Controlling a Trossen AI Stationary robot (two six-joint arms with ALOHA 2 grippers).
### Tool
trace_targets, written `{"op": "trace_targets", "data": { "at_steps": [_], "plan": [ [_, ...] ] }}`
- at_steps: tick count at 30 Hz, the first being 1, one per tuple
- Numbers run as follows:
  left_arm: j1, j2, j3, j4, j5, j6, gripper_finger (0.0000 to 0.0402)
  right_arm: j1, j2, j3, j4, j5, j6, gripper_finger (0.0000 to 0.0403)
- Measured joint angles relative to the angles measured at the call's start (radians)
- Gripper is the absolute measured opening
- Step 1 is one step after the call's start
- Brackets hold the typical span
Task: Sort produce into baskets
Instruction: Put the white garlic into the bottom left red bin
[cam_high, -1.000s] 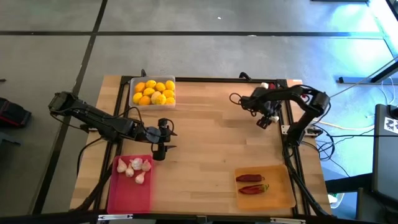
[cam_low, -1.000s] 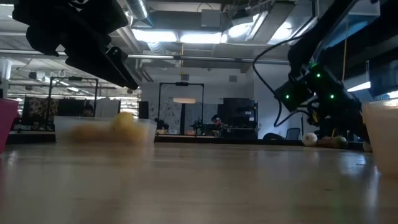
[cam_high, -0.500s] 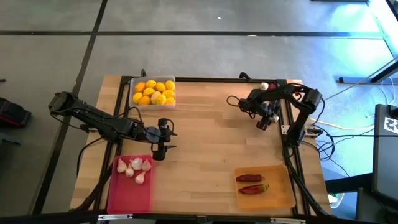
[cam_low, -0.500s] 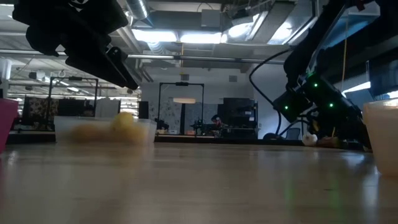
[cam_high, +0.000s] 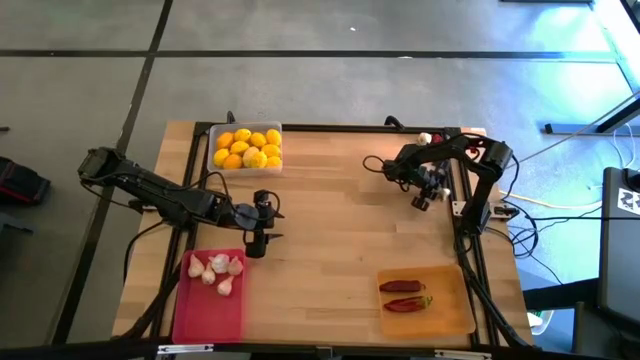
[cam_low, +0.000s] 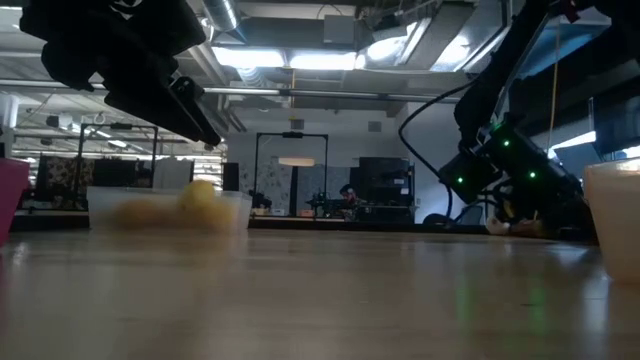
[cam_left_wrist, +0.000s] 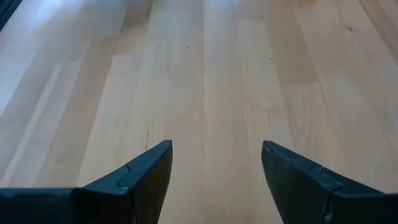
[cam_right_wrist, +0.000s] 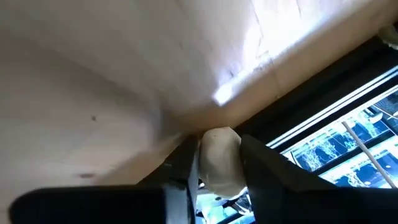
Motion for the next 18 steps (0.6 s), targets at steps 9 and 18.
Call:
{"op": "trace_targets", "data": {
  "at_steps": [9, 18],
  "plan": [
    [0.000, 0.000, 0.000, 0.000, 0.000, -0.013, 0.0244, 0.002, -0.024, 0.006, -0.040, -0.001, 0.000, 0.0072],
    [0.000, 0.000, 0.000, 0.001, 0.000, -0.031, 0.0244, 0.067, -0.199, 0.098, -0.006, -0.013, 0.011, 0.0071]
  ]
}}
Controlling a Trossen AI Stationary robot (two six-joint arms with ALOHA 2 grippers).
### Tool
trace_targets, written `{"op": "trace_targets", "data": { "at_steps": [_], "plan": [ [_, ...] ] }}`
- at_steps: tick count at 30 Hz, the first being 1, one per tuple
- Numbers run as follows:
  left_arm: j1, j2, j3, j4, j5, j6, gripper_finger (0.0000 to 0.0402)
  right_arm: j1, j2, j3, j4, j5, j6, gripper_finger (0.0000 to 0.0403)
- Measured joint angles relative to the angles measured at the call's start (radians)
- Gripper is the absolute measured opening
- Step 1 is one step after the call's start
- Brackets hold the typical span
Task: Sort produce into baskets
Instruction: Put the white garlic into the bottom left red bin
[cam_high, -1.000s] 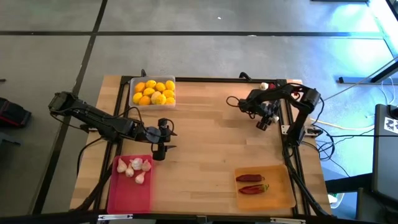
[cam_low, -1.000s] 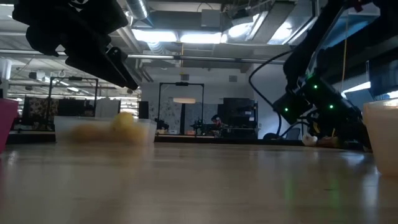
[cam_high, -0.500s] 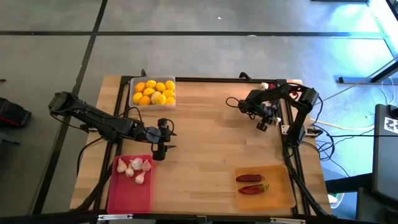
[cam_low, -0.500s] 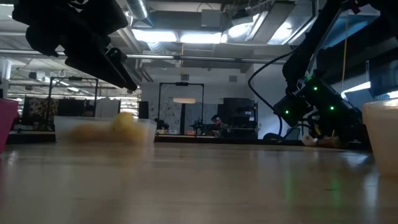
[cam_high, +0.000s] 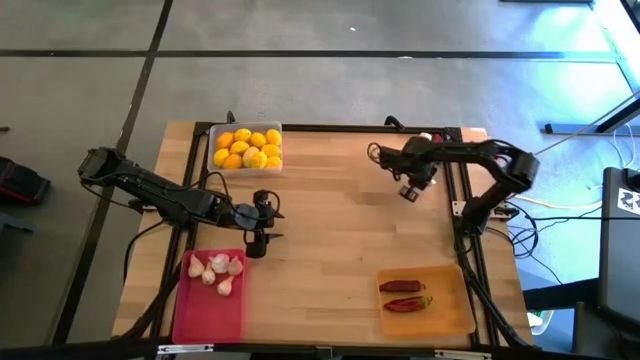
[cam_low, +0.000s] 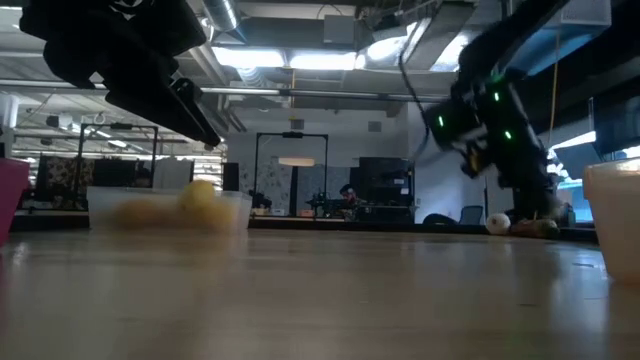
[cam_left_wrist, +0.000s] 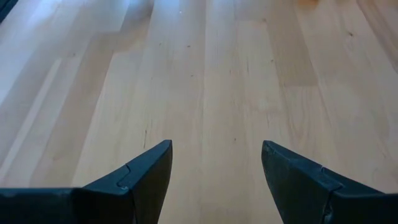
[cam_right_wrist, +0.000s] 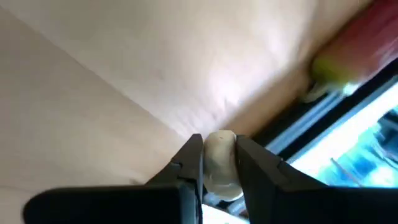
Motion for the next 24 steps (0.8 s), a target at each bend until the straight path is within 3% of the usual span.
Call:
{"op": "trace_targets", "data": {
  "at_steps": [13, 24],
  "plan": [
    [0.000, 0.000, 0.000, 0.013, -0.039, -0.005, 0.0244, 0.149, -0.301, 0.070, 0.381, -0.006, 0.009, 0.0071],
    [0.063, 0.000, 0.000, 0.112, -0.061, 0.061, 0.0244, 0.306, -0.340, 0.070, 0.840, -0.006, -0.158, 0.0071]
  ]
}}
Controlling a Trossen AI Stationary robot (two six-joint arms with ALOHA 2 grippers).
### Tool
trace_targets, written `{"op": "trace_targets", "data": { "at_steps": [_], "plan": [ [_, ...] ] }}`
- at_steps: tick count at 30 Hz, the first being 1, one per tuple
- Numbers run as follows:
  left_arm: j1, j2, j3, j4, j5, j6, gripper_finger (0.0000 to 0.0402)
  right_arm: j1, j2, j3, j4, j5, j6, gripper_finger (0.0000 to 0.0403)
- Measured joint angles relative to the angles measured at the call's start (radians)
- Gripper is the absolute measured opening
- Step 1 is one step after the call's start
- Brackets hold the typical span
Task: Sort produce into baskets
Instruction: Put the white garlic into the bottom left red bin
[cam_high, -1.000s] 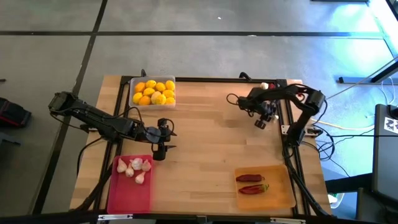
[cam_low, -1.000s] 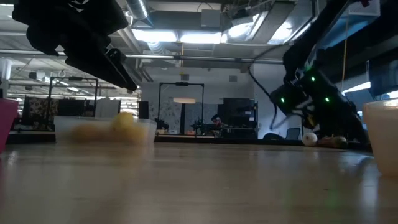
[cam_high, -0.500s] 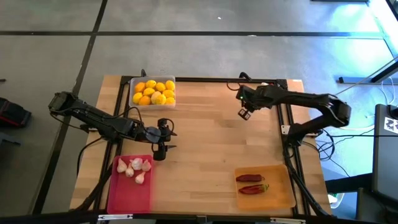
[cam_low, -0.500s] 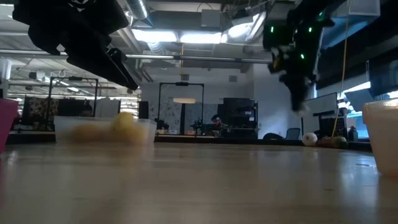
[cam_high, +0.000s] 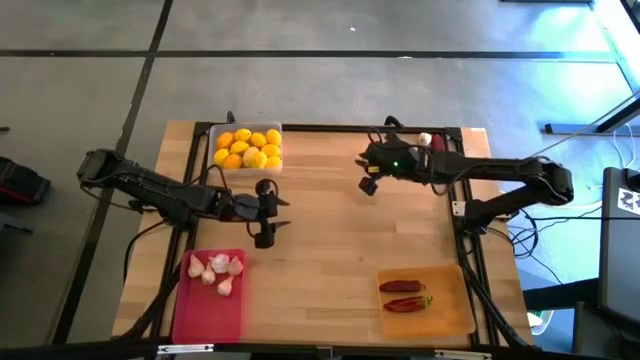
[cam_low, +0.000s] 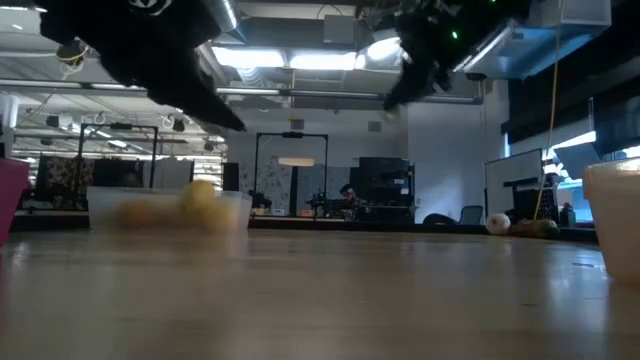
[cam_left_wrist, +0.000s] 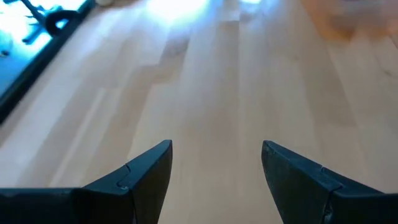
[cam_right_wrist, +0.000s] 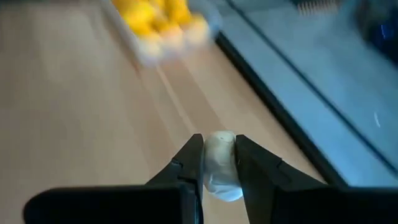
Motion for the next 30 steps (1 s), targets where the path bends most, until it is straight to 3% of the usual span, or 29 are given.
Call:
{"op": "trace_targets", "data": {
  "at_steps": [8, 20, 30],
  "plan": [
    [0.095, 0.000, 0.000, 0.129, 0.003, -0.003, 0.0244, 0.095, 0.003, 0.000, 0.302, -0.049, -0.178, 0.0071],
    [0.189, 0.035, 0.000, 0.445, 0.286, -0.139, 0.0244, 0.221, 0.082, 0.000, 0.597, -0.071, -0.427, 0.0071],
    [0.188, 0.072, -0.001, 0.590, 0.334, -0.271, 0.0244, 0.309, 0.198, 0.000, 0.788, -0.059, -0.670, 0.0071]
  ]
}}
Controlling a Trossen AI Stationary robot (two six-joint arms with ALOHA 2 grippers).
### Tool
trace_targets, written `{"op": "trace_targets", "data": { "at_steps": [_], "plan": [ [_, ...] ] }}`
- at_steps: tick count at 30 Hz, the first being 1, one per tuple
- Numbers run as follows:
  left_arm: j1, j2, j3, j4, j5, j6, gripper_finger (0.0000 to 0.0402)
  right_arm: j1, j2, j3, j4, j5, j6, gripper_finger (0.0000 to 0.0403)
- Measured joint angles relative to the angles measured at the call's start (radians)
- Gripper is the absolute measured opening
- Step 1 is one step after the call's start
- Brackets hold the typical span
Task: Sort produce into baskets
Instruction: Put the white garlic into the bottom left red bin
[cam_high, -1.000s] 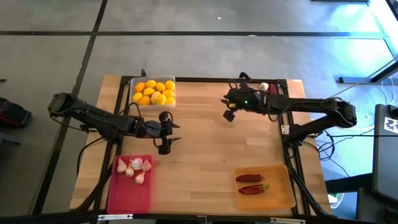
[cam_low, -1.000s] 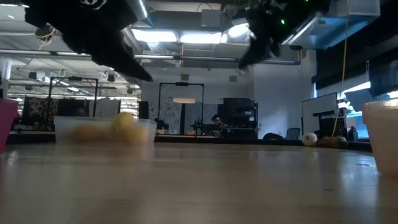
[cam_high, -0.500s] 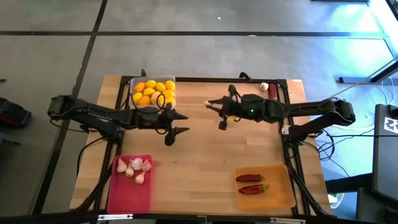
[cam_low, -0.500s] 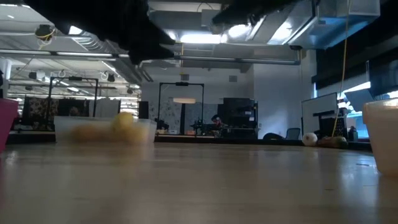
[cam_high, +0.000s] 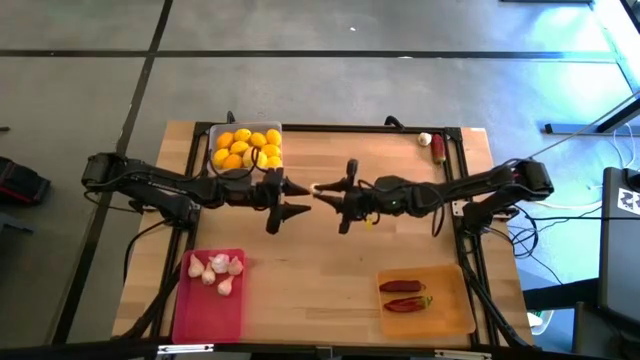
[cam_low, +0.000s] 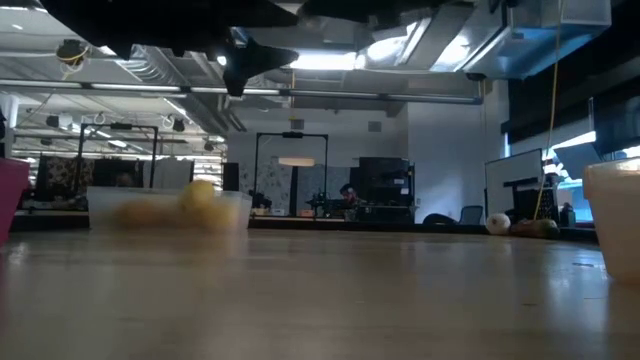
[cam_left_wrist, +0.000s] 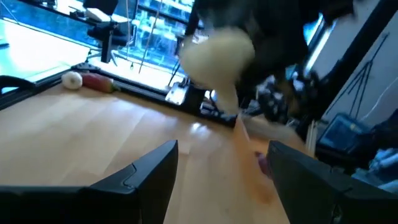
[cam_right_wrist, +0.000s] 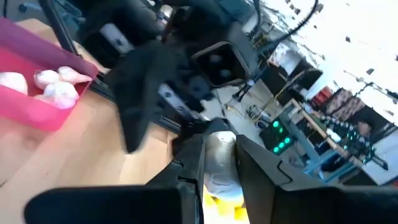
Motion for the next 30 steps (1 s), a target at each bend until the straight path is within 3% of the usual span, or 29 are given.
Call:
{"op": "trace_targets", "data": {
  "at_steps": [9, 30],
  "plan": [
    [0.006, 0.000, 0.000, 0.016, -0.085, -0.049, 0.0244, 0.041, 0.032, 0.000, 0.068, 0.013, -0.058, 0.0071],
    [0.003, 0.000, 0.000, 0.022, -0.022, -0.056, 0.0244, 0.039, 0.033, 0.000, 0.081, 0.007, -0.049, 0.0071]
  ]
}}
